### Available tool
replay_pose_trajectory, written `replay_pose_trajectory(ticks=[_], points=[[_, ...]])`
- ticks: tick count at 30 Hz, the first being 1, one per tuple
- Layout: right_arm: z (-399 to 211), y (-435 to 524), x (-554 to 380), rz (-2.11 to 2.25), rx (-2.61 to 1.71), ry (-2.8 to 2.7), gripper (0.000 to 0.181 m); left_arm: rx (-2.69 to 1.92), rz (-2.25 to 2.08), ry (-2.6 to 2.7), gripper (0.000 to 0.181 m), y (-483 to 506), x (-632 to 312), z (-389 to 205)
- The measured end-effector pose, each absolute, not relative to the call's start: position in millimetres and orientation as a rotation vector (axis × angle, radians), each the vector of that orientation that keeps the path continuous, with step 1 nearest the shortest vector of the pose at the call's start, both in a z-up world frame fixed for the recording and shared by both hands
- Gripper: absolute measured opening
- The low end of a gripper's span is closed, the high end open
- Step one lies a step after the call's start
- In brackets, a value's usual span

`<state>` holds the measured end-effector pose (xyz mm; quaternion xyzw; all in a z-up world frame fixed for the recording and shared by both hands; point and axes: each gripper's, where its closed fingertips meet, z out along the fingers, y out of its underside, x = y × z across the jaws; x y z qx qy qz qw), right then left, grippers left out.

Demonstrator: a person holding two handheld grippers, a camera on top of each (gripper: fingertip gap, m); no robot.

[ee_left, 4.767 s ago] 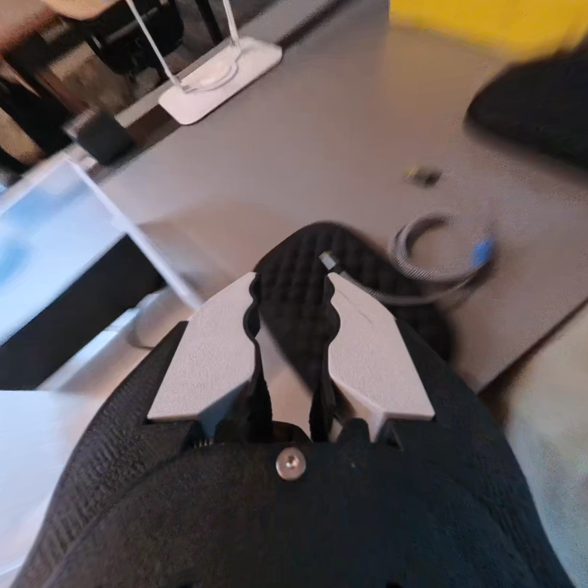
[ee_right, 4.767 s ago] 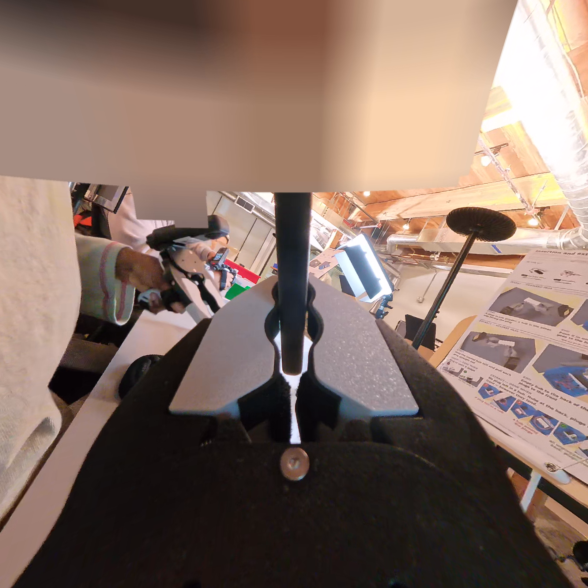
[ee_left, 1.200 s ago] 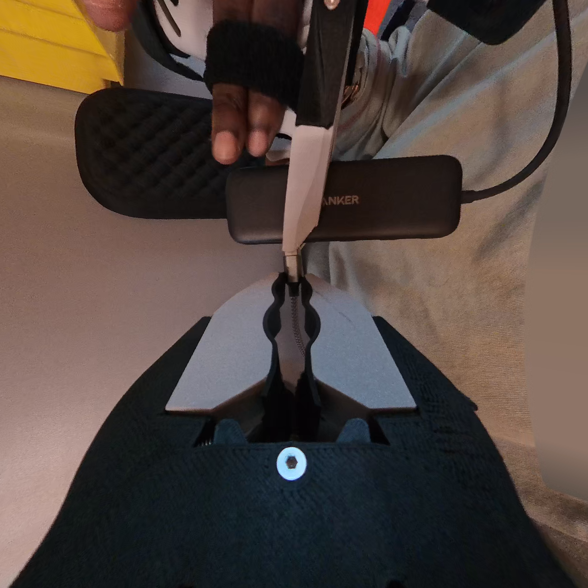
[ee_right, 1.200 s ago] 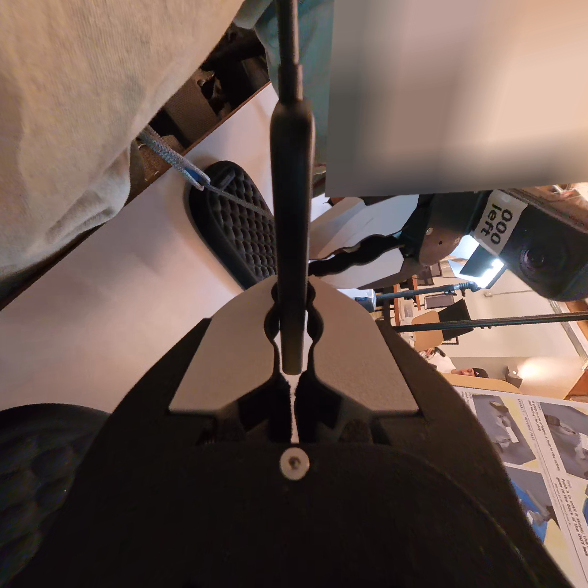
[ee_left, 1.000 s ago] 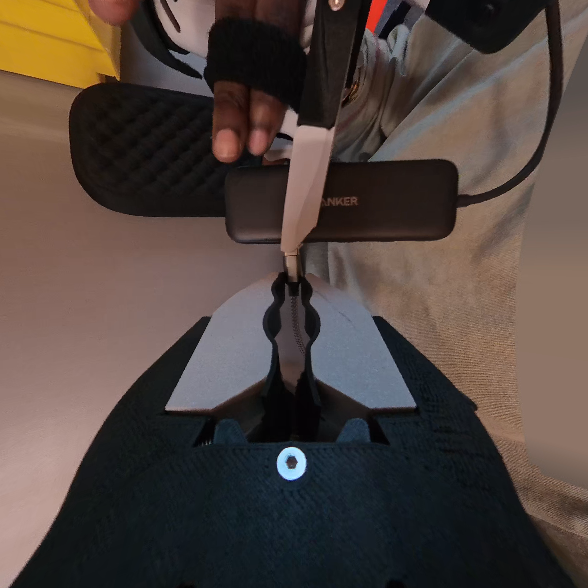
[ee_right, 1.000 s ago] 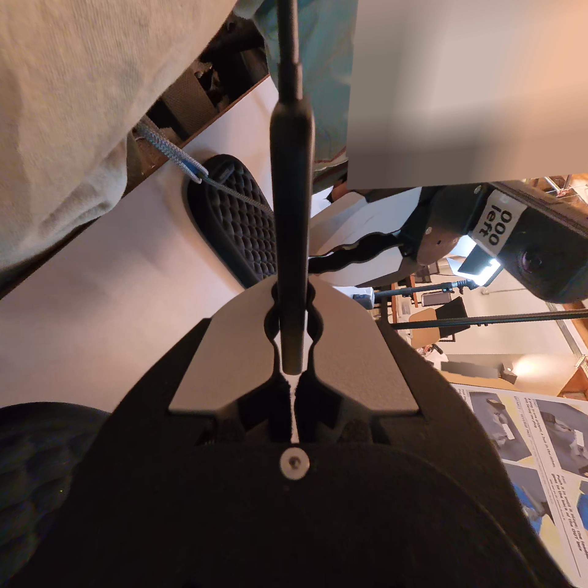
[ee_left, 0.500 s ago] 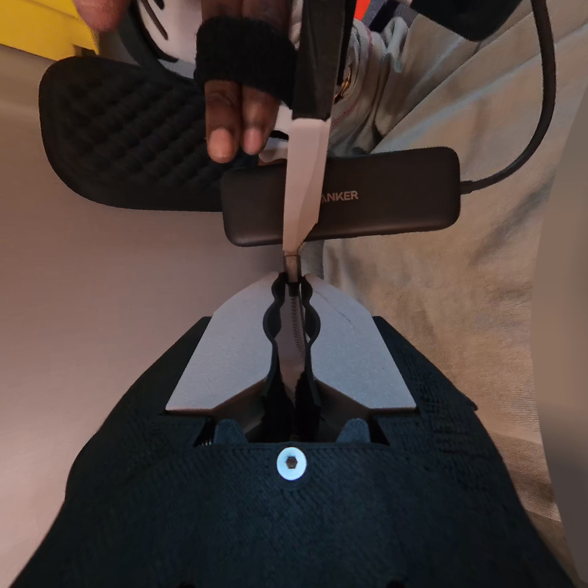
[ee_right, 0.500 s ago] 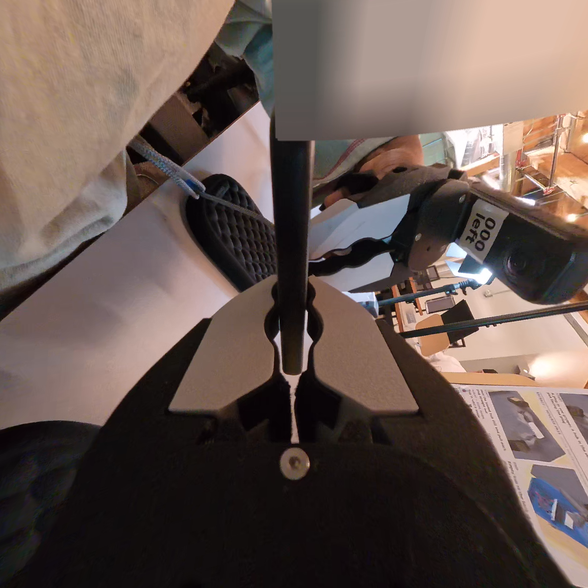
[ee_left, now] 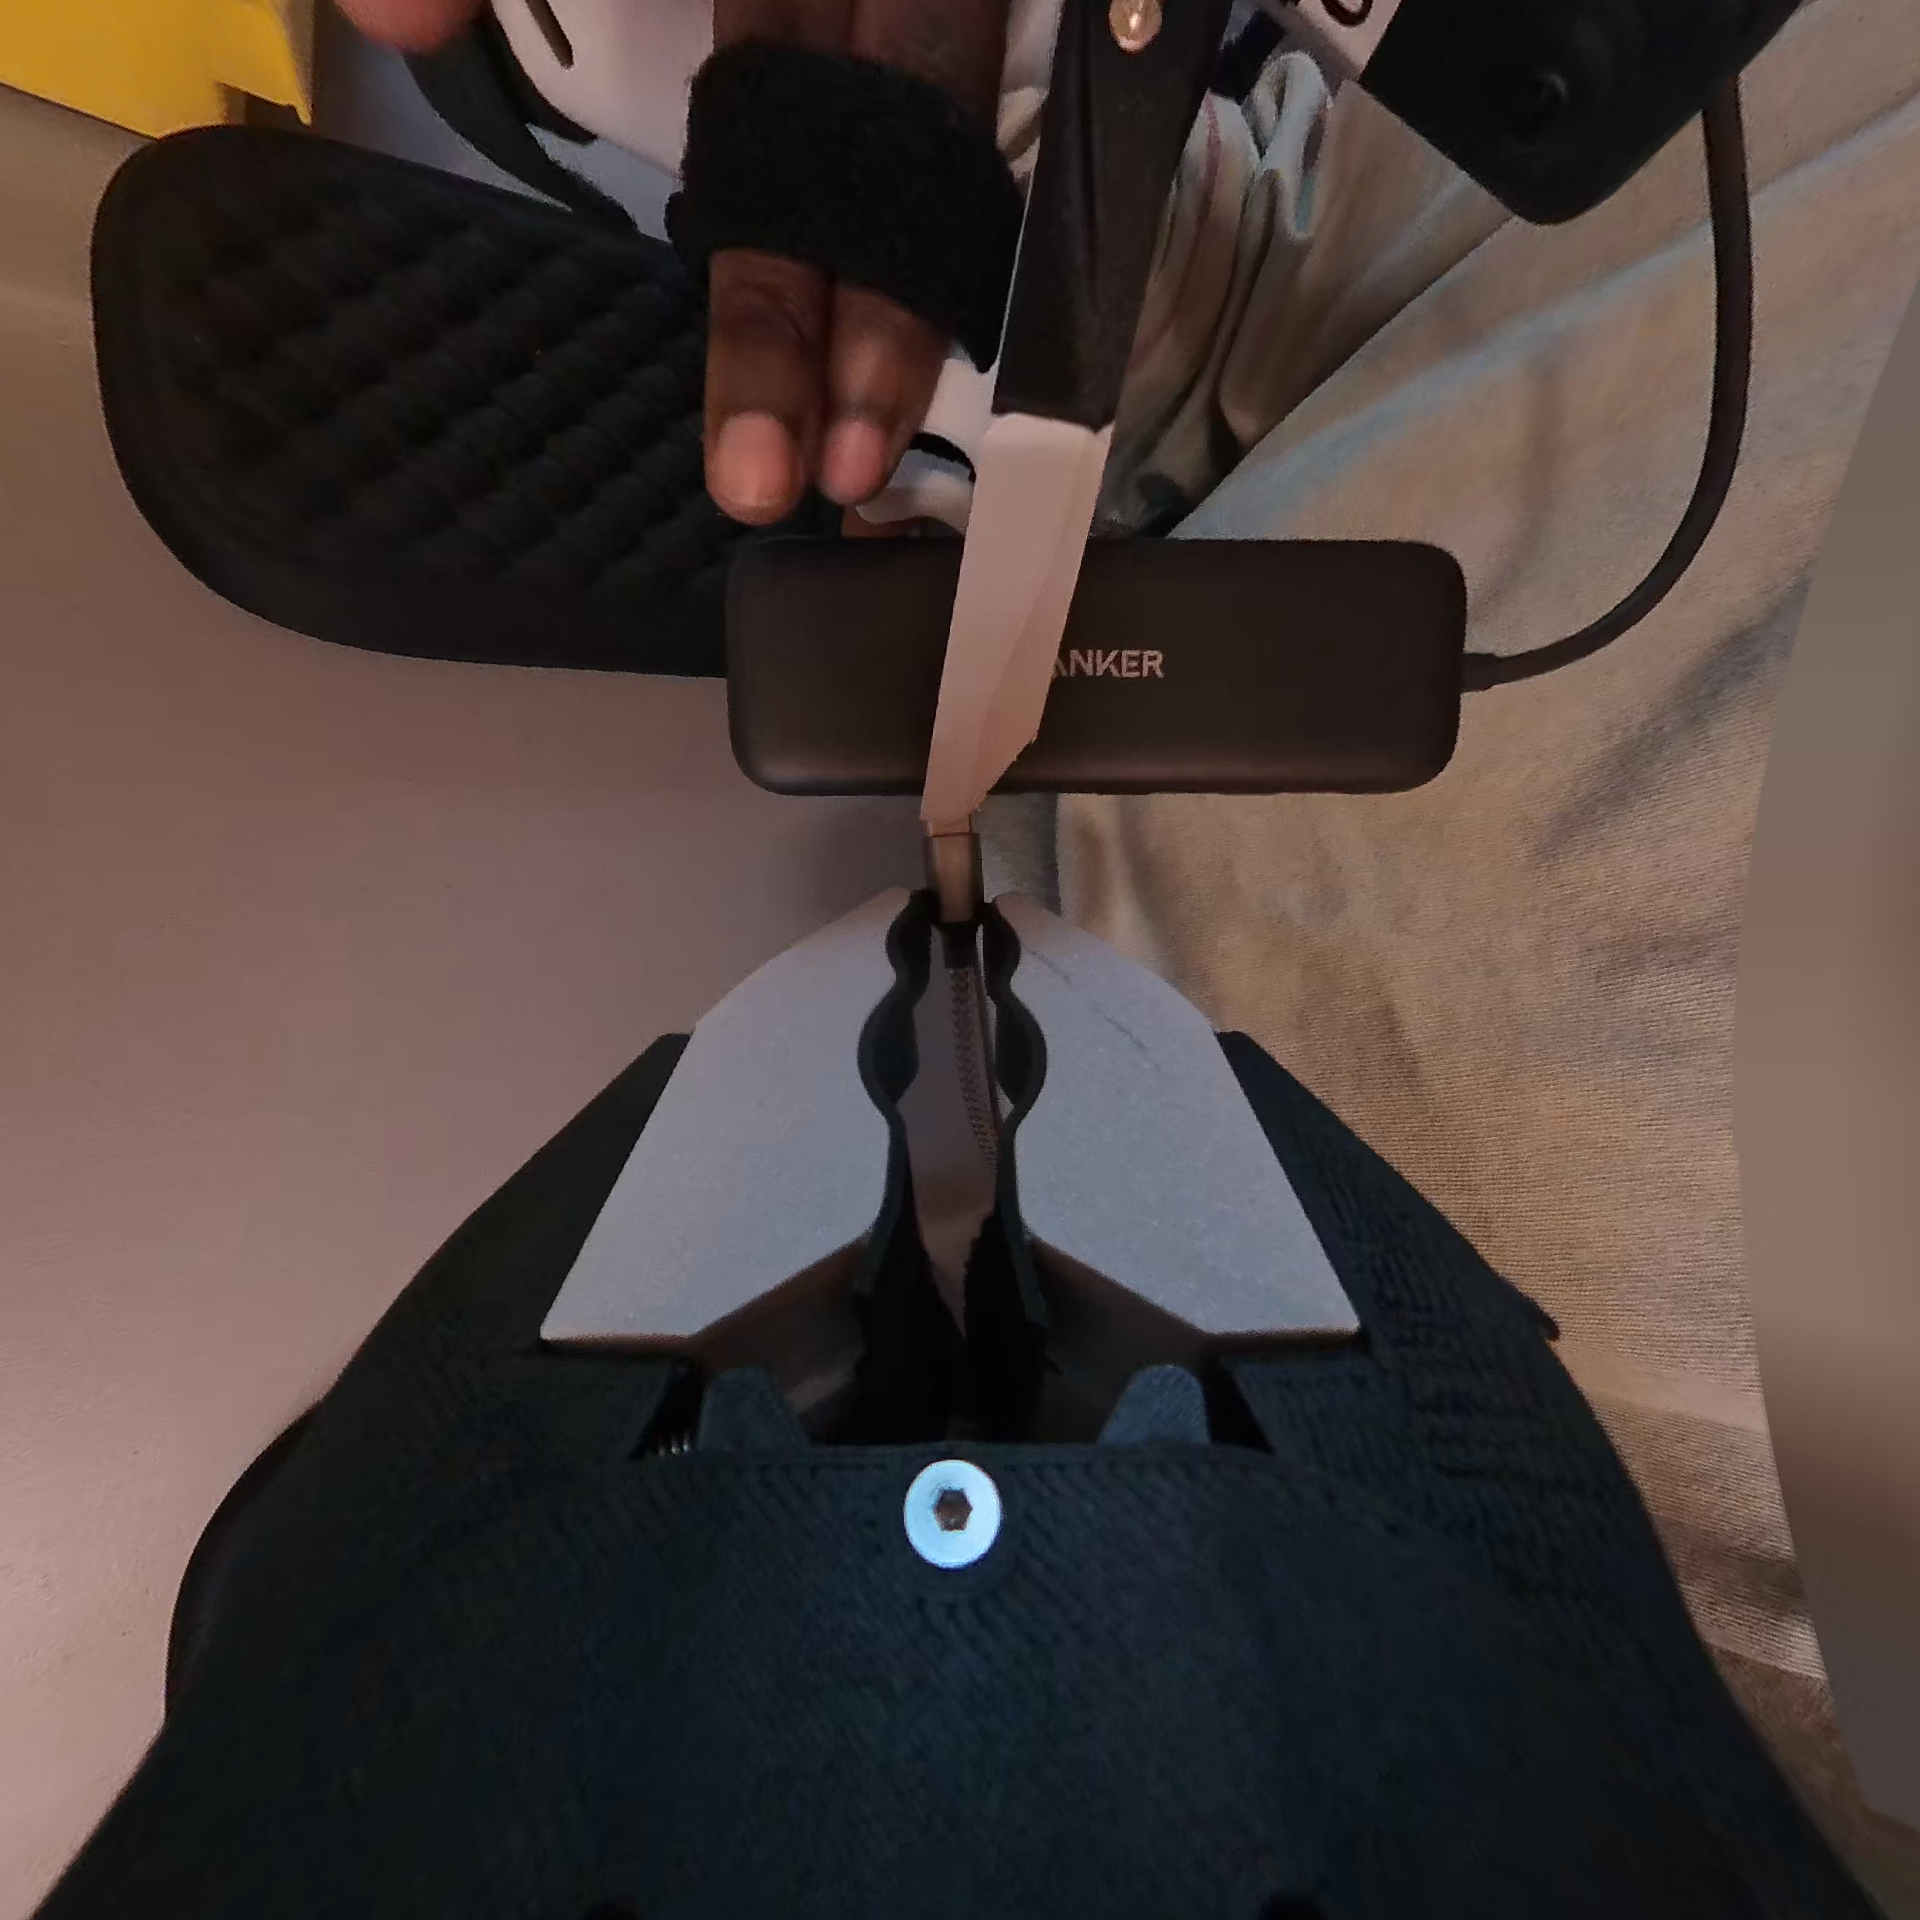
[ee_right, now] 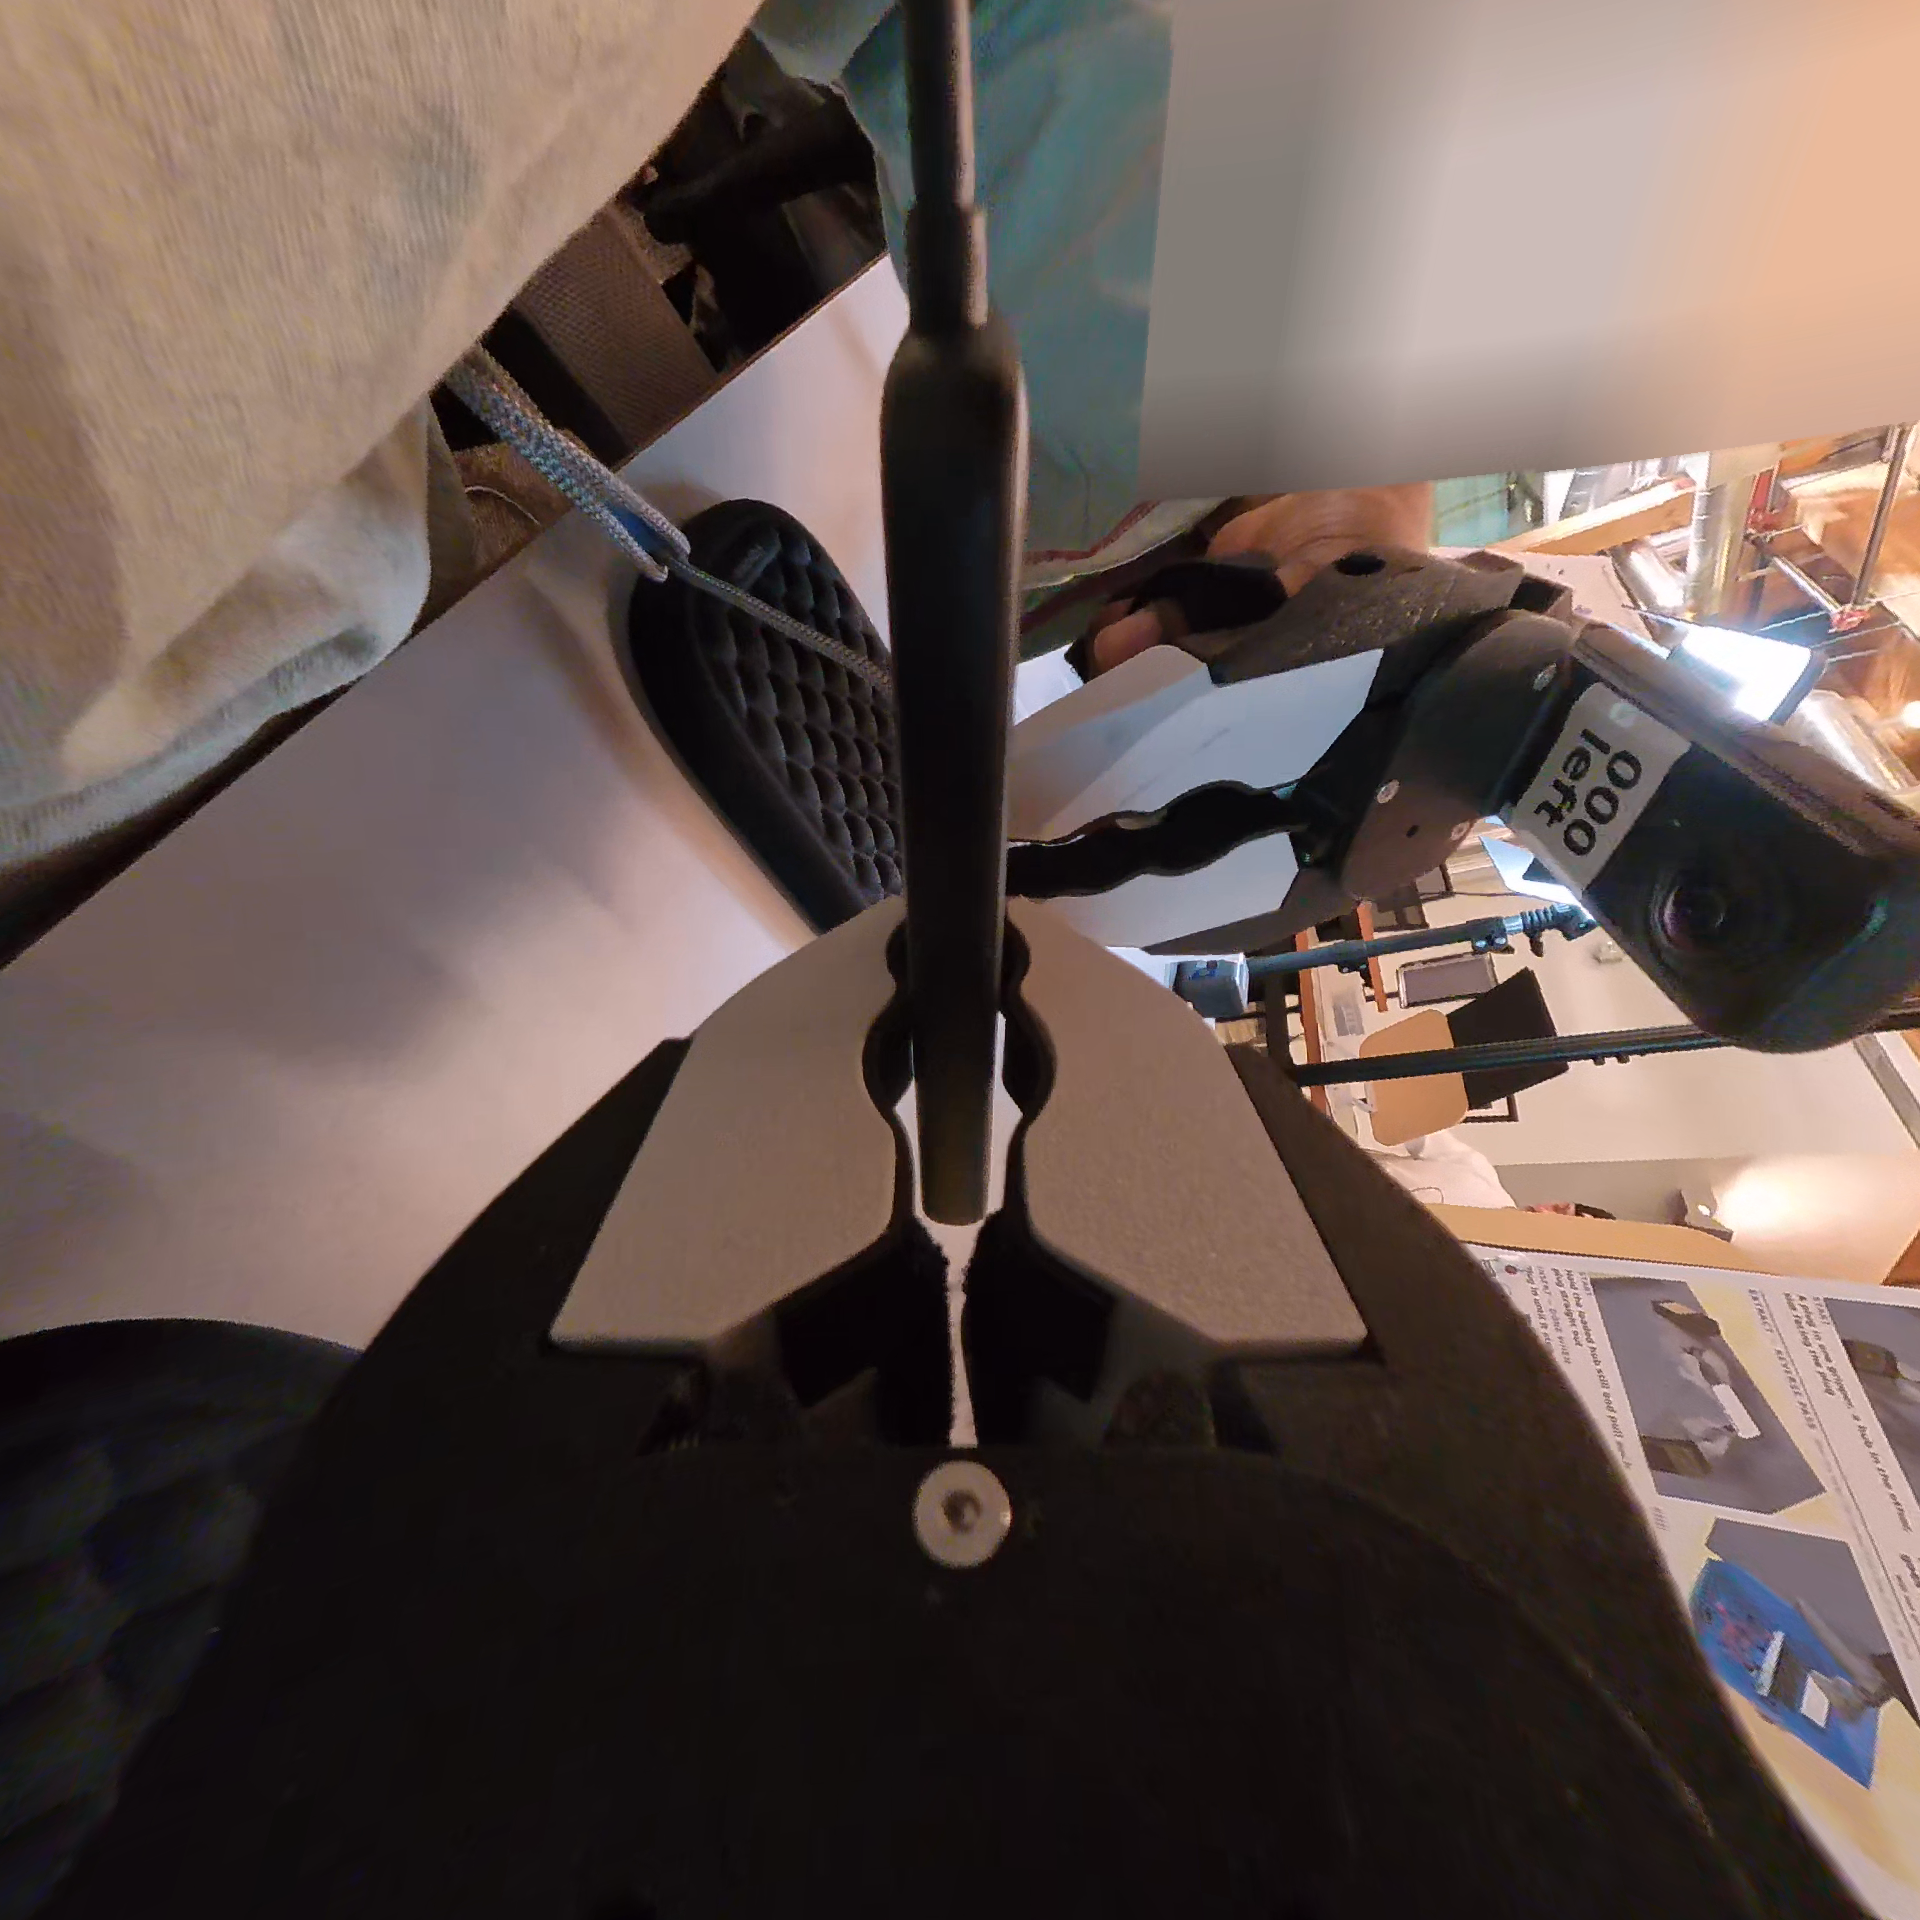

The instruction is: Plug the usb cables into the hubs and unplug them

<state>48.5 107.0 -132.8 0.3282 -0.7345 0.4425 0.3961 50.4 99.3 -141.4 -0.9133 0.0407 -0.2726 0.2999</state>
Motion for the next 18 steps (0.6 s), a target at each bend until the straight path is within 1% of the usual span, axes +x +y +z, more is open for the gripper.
replay_pose_trajectory(ticks=[9, 15, 18], points=[[-133.3, 105.7, 50.4, 1.16, 0.828, -1.878, 0.012, -2.379, -0.726, 0.122, 0.009, 103.9, 53.2, -140.9], [-142.7, 104.7, 50.4, 1.115, 0.824, -1.922, 0.012, -2.34, -0.719, 0.069, 0.008, 108.5, 53.4, -150.1], [-146.4, 106.6, 42.2, 1.057, 0.793, -1.922, 0.012, -2.308, -0.646, 0.007, 0.01, 112.0, 45.1, -154.0]])
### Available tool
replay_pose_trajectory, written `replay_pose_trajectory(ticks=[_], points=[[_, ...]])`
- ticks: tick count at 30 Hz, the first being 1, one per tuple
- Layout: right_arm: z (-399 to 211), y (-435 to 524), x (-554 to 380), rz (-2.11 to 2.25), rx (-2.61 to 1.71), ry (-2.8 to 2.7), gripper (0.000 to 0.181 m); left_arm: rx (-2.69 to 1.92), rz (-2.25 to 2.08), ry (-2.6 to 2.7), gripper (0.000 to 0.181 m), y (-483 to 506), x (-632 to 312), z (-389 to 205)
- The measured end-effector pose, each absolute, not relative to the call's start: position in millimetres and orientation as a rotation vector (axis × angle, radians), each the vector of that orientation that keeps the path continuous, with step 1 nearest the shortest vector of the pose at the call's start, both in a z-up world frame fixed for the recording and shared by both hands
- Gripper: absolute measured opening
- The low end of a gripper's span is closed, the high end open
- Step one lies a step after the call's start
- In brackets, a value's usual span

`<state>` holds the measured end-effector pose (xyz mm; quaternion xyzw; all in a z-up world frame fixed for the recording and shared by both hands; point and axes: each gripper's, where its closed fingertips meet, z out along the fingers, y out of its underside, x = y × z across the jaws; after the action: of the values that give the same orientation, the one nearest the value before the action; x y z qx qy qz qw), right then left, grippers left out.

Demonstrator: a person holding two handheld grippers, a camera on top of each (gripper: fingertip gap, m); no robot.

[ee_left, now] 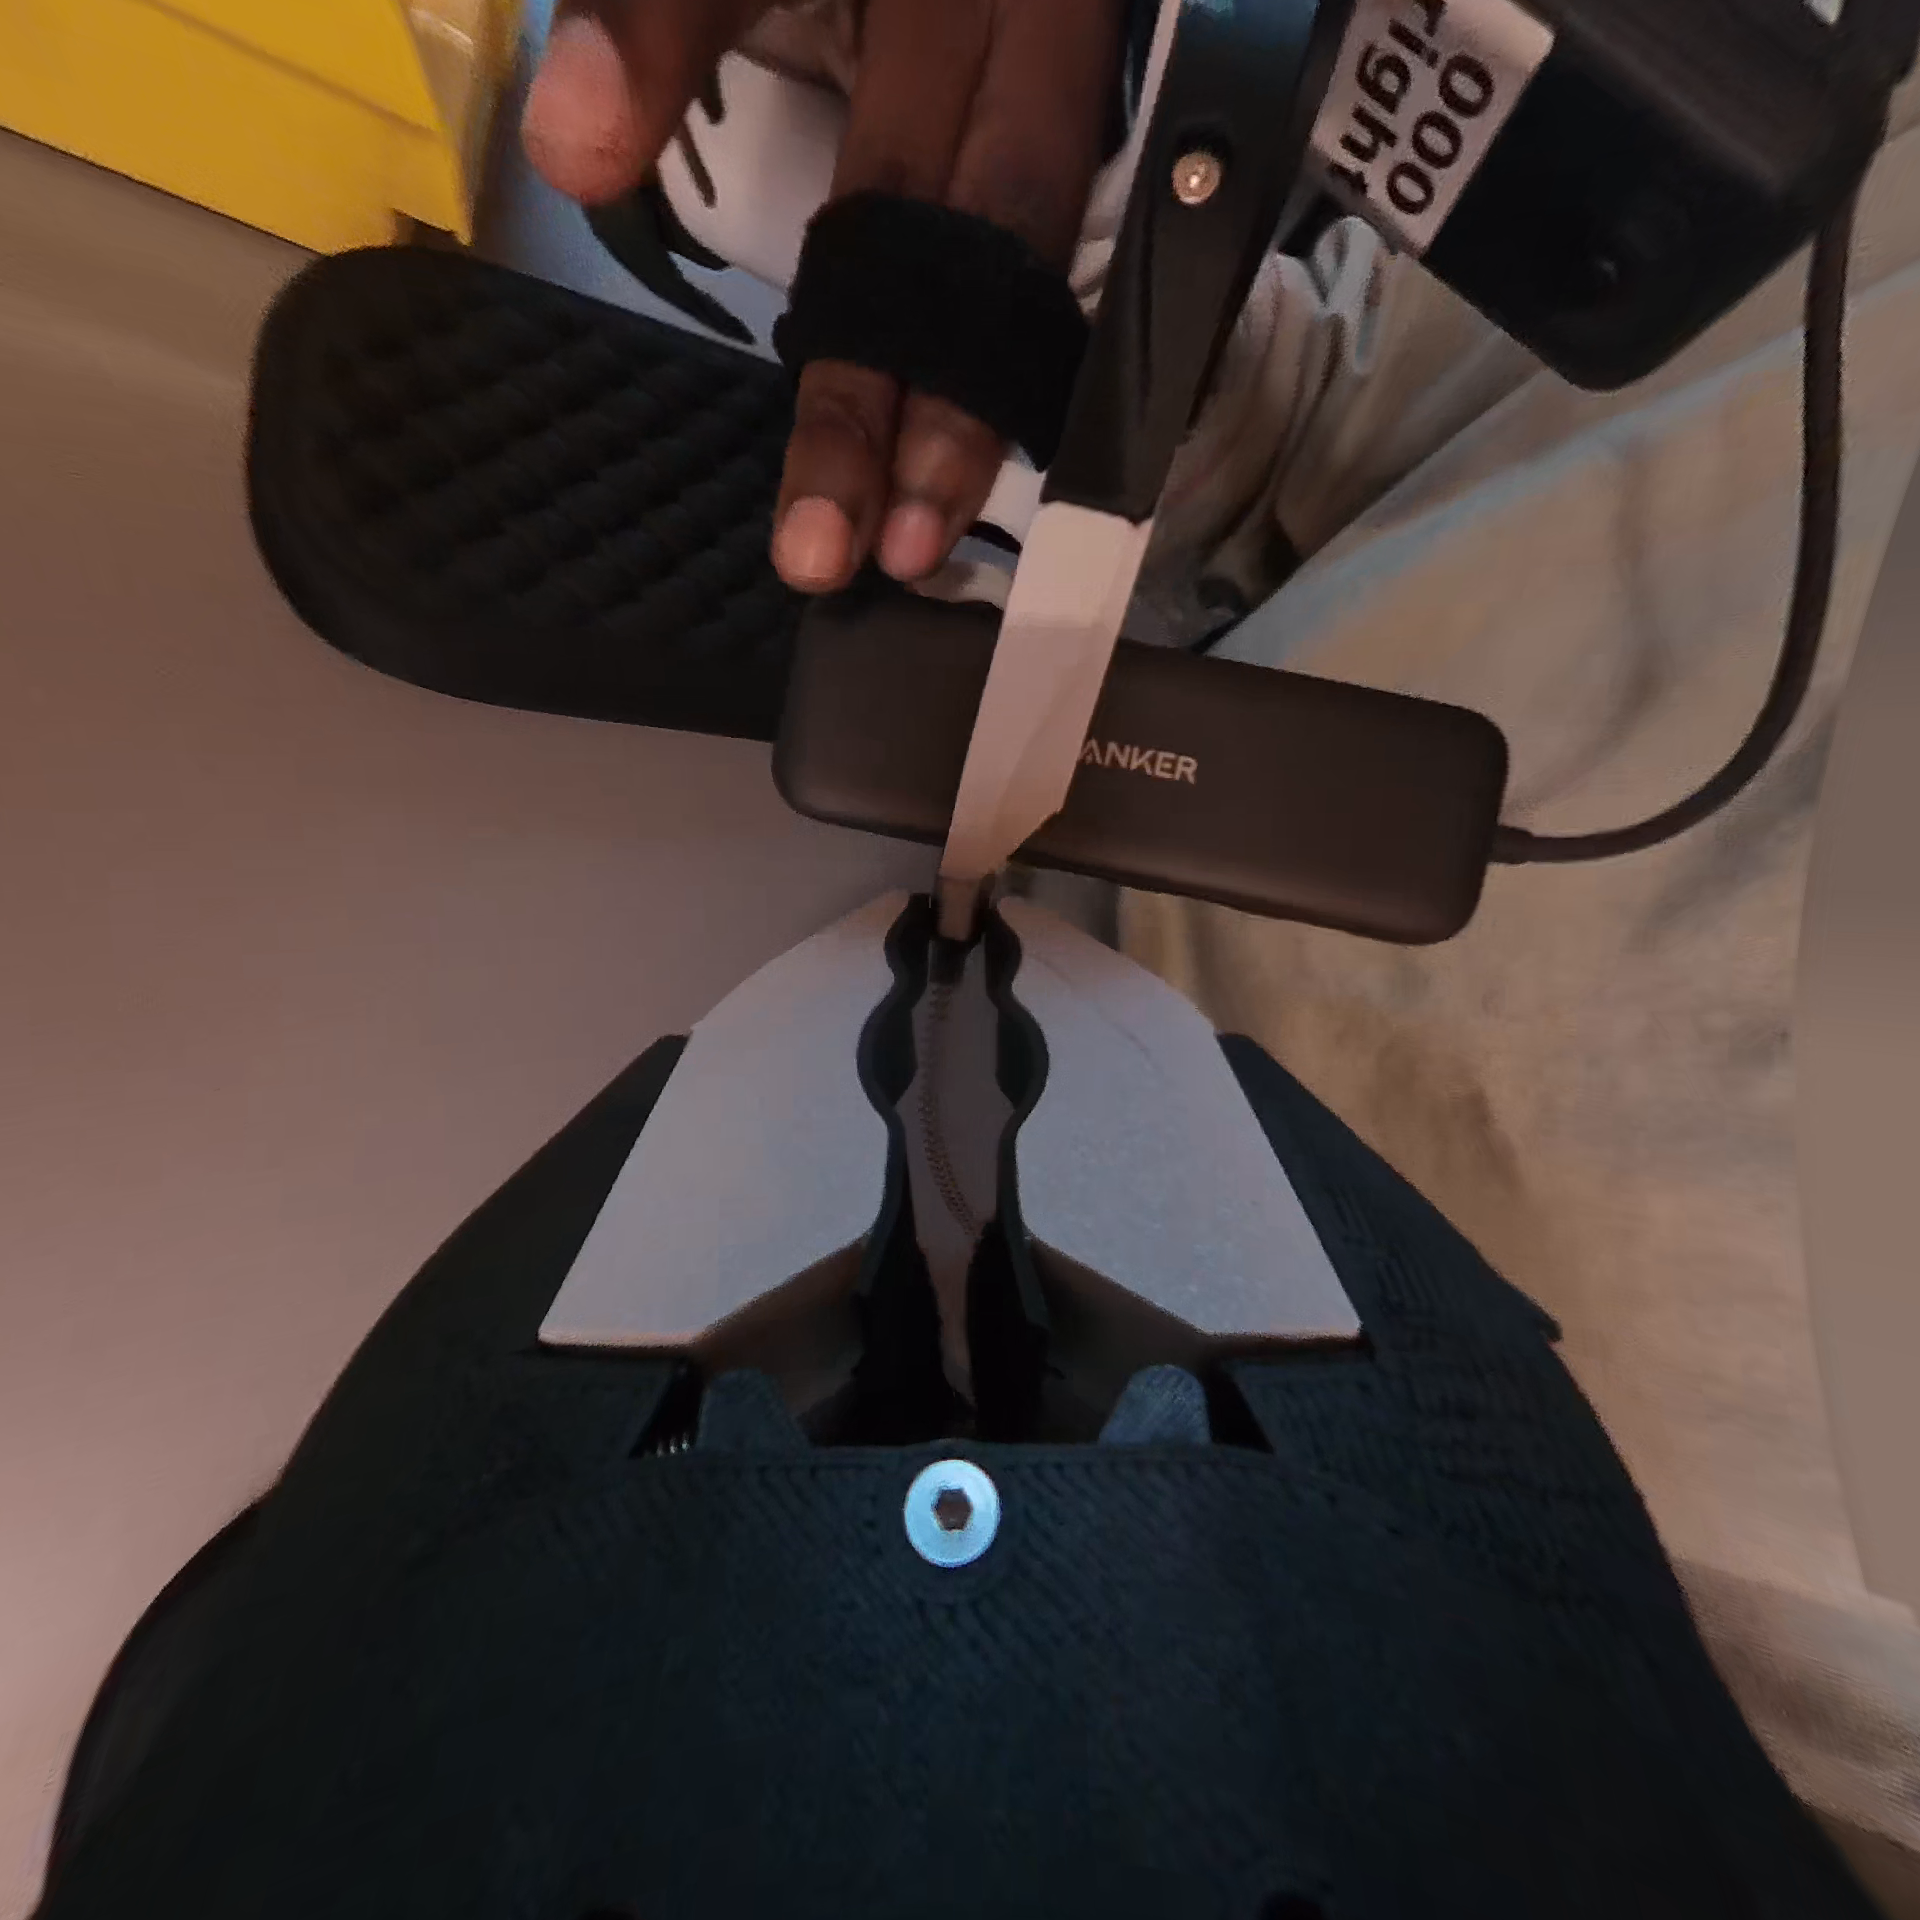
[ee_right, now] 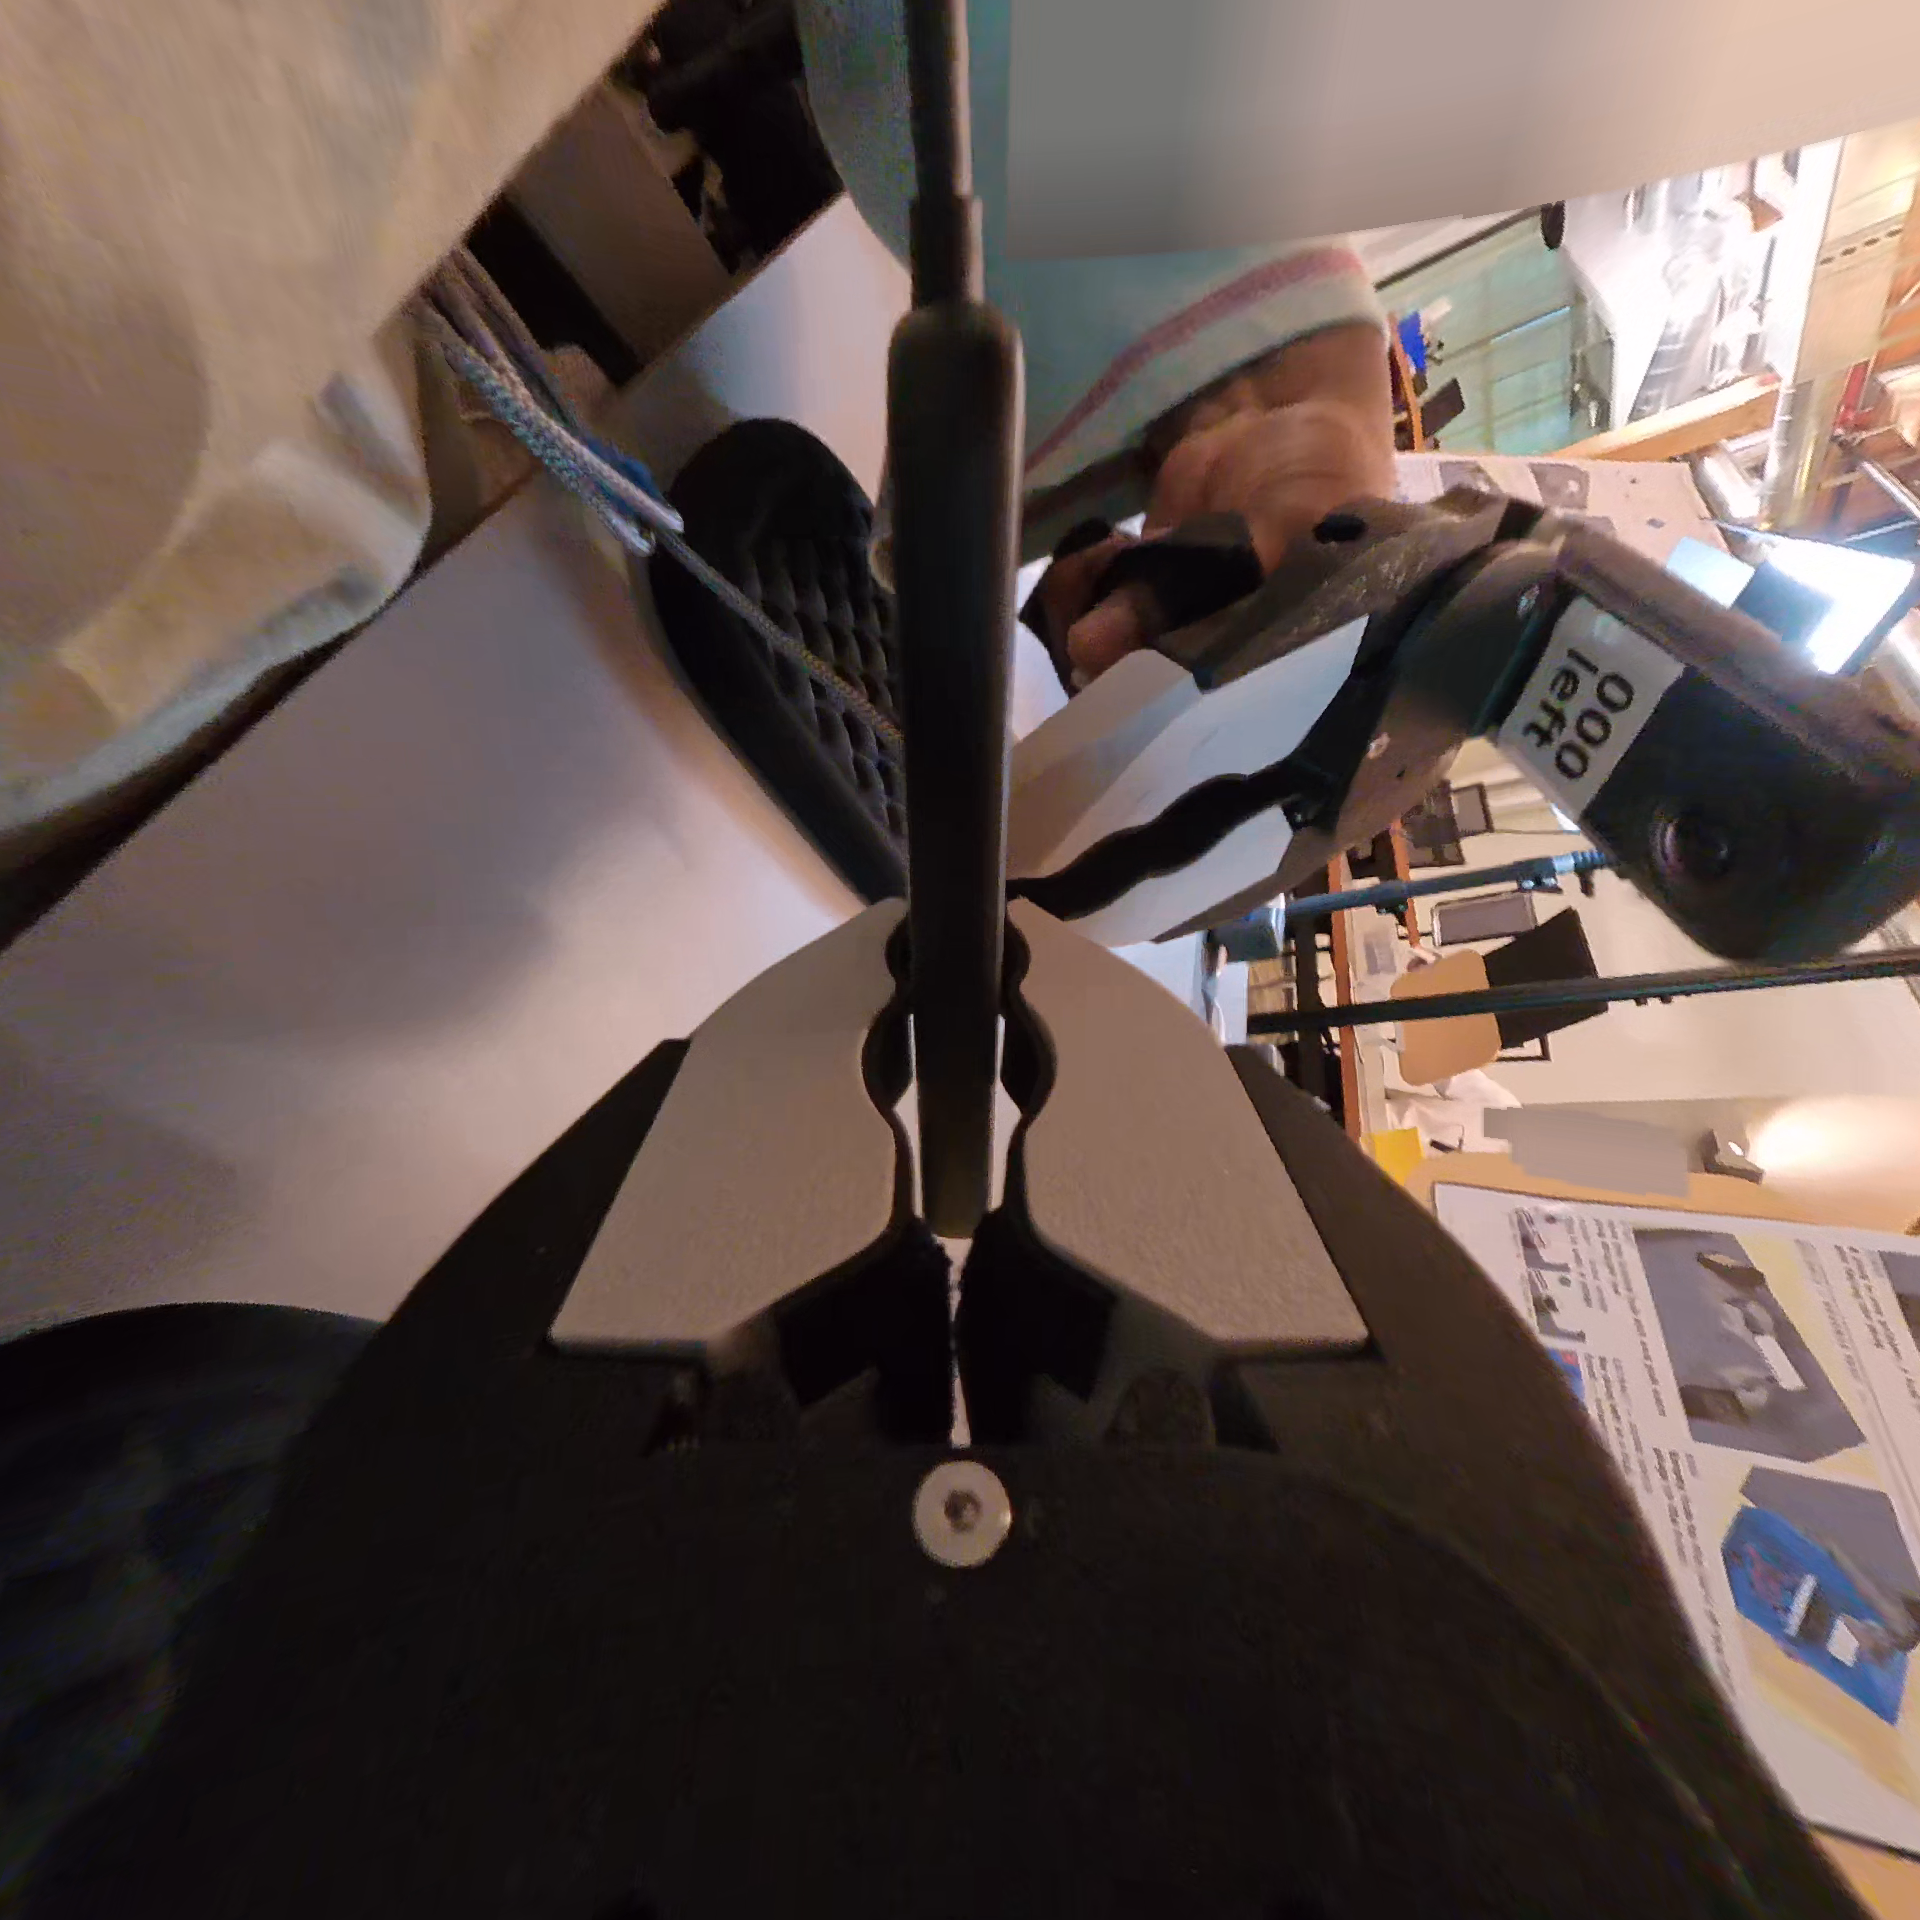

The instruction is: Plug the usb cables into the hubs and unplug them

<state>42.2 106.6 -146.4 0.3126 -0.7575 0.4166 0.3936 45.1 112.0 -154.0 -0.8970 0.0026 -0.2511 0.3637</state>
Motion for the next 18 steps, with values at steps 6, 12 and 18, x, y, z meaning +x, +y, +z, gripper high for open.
replay_pose_trajectory(ticks=[6, 12, 18], points=[[-108.1, 117.5, 31.4, 1.328, 0.526, -1.746, 0.012, -1.934, -0.326, -0.103, 0.039, 118.8, 20.3, -119.9], [-34.5, 189.0, -5.6, 1.423, 0.023, -1.36, 0.012, -1.374, 0.411, -0.239, 0.052, 43.3, -20.0, -41.7], [-26.3, 204.1, -12.4, 1.347, -0.072, -1.308, 0.012, -1.563, 0.815, -0.33, 0.05, -68.1, -41.3, -34.8]])
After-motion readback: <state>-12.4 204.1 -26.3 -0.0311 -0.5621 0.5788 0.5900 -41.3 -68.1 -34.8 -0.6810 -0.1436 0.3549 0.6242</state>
